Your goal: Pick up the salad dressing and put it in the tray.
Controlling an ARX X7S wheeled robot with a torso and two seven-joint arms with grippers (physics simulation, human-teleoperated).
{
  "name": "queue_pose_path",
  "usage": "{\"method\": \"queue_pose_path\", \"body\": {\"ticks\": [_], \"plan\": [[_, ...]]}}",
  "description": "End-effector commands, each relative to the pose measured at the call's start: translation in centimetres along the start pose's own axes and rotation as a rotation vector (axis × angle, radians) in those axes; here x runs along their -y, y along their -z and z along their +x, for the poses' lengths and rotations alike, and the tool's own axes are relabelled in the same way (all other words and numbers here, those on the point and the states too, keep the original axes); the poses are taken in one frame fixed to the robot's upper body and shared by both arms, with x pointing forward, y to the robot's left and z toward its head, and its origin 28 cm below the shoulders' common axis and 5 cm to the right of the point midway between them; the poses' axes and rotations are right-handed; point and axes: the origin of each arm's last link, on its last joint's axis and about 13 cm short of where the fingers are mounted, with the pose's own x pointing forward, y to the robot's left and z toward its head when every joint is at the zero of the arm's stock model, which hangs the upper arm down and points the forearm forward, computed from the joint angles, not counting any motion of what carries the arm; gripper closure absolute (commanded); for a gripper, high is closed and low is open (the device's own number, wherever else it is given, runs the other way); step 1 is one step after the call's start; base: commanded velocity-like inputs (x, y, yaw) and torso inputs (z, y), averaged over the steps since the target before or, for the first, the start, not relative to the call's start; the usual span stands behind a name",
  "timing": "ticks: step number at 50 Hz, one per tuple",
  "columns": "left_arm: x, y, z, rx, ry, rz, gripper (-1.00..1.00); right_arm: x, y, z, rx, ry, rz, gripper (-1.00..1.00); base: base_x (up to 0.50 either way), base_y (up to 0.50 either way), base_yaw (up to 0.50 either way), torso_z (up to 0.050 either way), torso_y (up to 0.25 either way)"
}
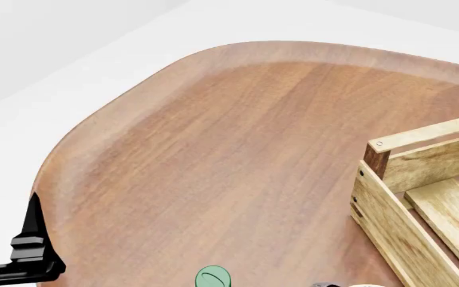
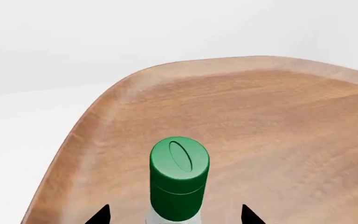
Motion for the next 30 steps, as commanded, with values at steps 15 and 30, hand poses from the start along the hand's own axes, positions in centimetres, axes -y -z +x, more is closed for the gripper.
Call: {"method": "queue_pose_path", "body": {"ticks": [15, 30], "plan": [[-0.1, 0.1, 0.1, -0.003, -0.003, 0.001, -1.0, 0.1, 0.7, 2.9, -0.06, -0.054, -0.031, -1.0, 0.0, 0.0, 0.0, 0.0, 0.0], [0.0, 0.1, 0.1, -0.004, 0.0, 0.003, -1.0, 1.4, 0.8, 4.1, -0.072, 0.032, -0.039, -1.0, 0.0, 0.0, 0.0, 0.0, 0.0]]}}
